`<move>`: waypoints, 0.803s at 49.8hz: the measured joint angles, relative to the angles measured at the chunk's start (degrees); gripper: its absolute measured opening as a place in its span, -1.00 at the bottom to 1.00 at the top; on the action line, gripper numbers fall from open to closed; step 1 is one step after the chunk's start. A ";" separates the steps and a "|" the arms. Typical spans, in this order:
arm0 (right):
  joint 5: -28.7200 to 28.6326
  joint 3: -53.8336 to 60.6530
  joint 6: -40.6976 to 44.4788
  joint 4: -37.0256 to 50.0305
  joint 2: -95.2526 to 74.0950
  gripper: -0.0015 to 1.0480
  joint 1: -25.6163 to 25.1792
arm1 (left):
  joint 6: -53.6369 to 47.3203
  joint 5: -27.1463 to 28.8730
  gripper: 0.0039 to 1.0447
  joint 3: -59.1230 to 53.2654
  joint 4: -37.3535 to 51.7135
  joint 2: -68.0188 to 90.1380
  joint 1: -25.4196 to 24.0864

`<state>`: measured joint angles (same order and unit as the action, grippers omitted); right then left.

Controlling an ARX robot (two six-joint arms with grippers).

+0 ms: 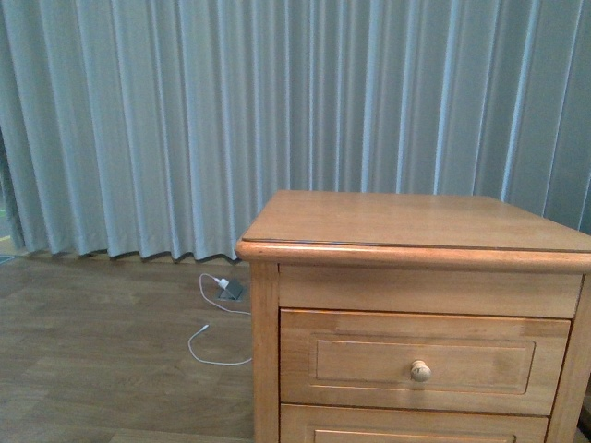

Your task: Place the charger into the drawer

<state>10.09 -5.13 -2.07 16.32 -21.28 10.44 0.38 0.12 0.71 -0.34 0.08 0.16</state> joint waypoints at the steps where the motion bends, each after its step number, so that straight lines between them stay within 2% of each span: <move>1: -0.68 0.33 0.52 -0.31 0.61 -0.05 -0.61 | 0.00 0.02 0.89 0.00 0.00 0.00 0.00; 8: -3.63 1.66 1.40 -2.12 3.32 -0.52 -3.41 | -0.02 0.00 0.89 0.00 0.00 0.00 0.00; 11: -9.42 2.14 1.68 -3.32 5.14 -0.79 -8.22 | 0.00 0.00 0.89 0.00 0.00 0.00 0.00; 13: -9.53 2.32 1.70 -3.89 6.16 -0.98 -9.90 | 0.00 0.02 0.89 0.00 0.00 0.00 0.00; 29: -9.99 4.83 1.86 -6.10 11.19 -0.96 -10.29 | -0.02 0.00 0.89 0.00 0.00 0.00 0.00; 35: -10.01 4.79 1.88 -15.87 19.47 -0.96 -10.32 | -0.02 0.02 0.89 0.00 0.00 0.00 0.00; 40: -10.01 4.79 1.88 -16.22 20.96 -0.96 -10.32 | 0.00 0.00 0.89 0.00 0.00 0.00 0.00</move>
<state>0.08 -0.34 -0.19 0.10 -0.32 0.12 0.38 0.12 0.71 -0.34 0.08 0.16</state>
